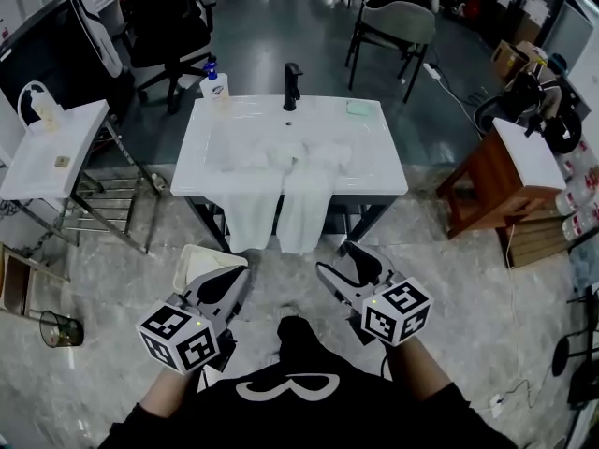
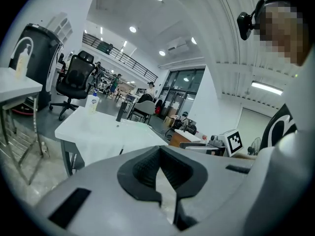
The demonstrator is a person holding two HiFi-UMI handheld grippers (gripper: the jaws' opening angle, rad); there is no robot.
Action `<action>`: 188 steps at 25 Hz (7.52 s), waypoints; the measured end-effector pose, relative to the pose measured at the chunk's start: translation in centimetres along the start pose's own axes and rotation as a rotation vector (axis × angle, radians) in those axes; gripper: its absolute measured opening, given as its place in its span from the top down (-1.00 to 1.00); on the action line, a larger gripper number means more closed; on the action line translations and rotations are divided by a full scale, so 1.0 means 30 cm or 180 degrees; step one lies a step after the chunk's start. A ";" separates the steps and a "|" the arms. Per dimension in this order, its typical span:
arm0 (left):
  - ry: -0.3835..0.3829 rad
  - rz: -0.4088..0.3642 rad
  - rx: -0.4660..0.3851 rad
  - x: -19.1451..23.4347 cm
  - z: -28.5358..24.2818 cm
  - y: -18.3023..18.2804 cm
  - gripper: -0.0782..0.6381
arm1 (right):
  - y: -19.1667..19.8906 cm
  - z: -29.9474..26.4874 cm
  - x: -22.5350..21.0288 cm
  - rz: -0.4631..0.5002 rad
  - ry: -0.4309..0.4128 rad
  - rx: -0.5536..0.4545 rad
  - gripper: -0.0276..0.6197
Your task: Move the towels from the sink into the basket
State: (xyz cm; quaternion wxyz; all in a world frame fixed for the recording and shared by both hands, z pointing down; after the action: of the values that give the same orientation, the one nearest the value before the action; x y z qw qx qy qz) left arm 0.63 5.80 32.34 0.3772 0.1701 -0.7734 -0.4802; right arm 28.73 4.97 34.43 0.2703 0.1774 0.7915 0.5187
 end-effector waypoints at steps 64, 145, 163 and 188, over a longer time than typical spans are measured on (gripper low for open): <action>-0.0667 0.0352 0.0154 0.500 -0.362 -0.192 0.76 | 0.014 -0.687 -0.604 0.0442 0.0170 0.1406 0.57; -0.1110 0.1032 0.0206 0.995 0.746 0.107 0.76 | 0.368 -1.298 0.513 0.0069 -0.0306 0.1544 0.59; -0.1317 0.1089 0.0426 1.014 0.765 0.178 0.76 | 0.722 -1.561 0.464 -0.0275 -0.0372 0.2371 0.55; -0.0586 0.0893 0.0381 0.966 0.426 0.044 0.76 | 0.246 -1.068 0.321 -0.0012 -0.0130 0.1128 -0.13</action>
State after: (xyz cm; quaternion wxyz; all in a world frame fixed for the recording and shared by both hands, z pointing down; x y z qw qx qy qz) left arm -27.84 -3.83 42.41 0.3573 0.0380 -0.8480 -0.3896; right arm 1.52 -9.91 48.96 0.2518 0.2312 0.8652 0.3668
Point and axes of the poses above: the fingertips, and each gripper's own axes: z backward along the fingers, x to its left, y out of its underside, the point moved 10 cm from there along z, backward along the fingers
